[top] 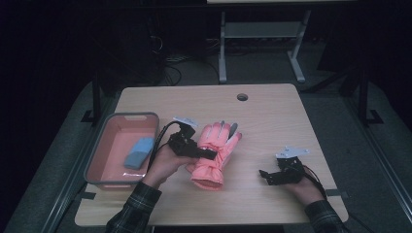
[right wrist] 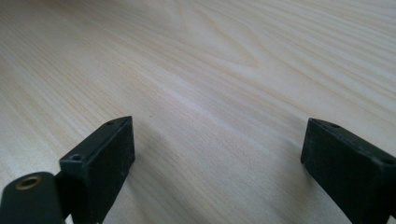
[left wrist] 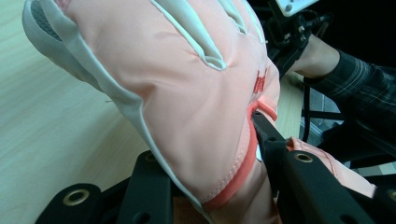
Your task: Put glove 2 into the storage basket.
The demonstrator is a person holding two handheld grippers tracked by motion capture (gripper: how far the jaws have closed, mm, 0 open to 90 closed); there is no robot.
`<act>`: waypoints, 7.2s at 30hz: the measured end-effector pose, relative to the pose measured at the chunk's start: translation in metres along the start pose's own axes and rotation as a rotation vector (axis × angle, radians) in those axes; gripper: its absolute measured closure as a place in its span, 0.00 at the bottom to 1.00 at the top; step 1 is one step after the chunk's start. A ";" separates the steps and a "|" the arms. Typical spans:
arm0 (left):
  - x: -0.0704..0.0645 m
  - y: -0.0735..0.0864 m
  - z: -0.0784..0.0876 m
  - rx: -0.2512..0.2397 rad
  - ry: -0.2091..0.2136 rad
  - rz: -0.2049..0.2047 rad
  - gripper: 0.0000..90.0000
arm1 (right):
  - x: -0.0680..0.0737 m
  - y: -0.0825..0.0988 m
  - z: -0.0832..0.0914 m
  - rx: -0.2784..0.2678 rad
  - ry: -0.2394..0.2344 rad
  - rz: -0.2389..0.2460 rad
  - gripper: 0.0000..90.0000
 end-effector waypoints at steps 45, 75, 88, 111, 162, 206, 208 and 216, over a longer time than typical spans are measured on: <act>0.040 0.016 0.129 -0.145 -0.195 0.056 0.72 | 0.000 0.000 0.000 -0.003 0.000 0.003 0.11; 0.084 0.078 0.221 -0.222 -0.353 0.184 0.72 | 0.000 -0.001 -0.001 -0.002 -0.004 0.004 0.11; 0.110 0.095 0.206 -0.154 -0.354 0.240 0.72 | -0.001 -0.001 -0.001 -0.003 -0.004 0.004 0.11; 0.124 0.103 0.179 -0.022 -0.379 0.232 0.71 | -0.001 -0.001 -0.001 -0.003 -0.004 0.004 0.11; 0.121 0.087 0.227 -0.179 -0.541 0.197 0.17 | -0.001 -0.001 -0.001 -0.003 -0.003 0.005 0.11; 0.042 0.018 0.101 -0.158 -0.372 -0.059 0.17 | -0.001 -0.002 -0.002 -0.002 -0.002 0.004 0.11; 0.039 0.018 0.093 -0.152 -0.367 -0.071 0.17 | -0.001 -0.002 -0.002 -0.002 -0.002 0.005 0.11; 0.030 0.019 0.063 -0.130 -0.364 -0.118 0.17 | 0.000 -0.001 -0.001 -0.001 -0.008 0.012 0.11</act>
Point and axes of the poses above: each handheld gripper's, and its own axes: z roughly backward along the jaws, y roughly out of its underside, x roughly to its left, the point moved 7 cm from there along -z, roughly forward along the jaws, and after that the axes turned 1 degree about -x, right-handed, at the moved point
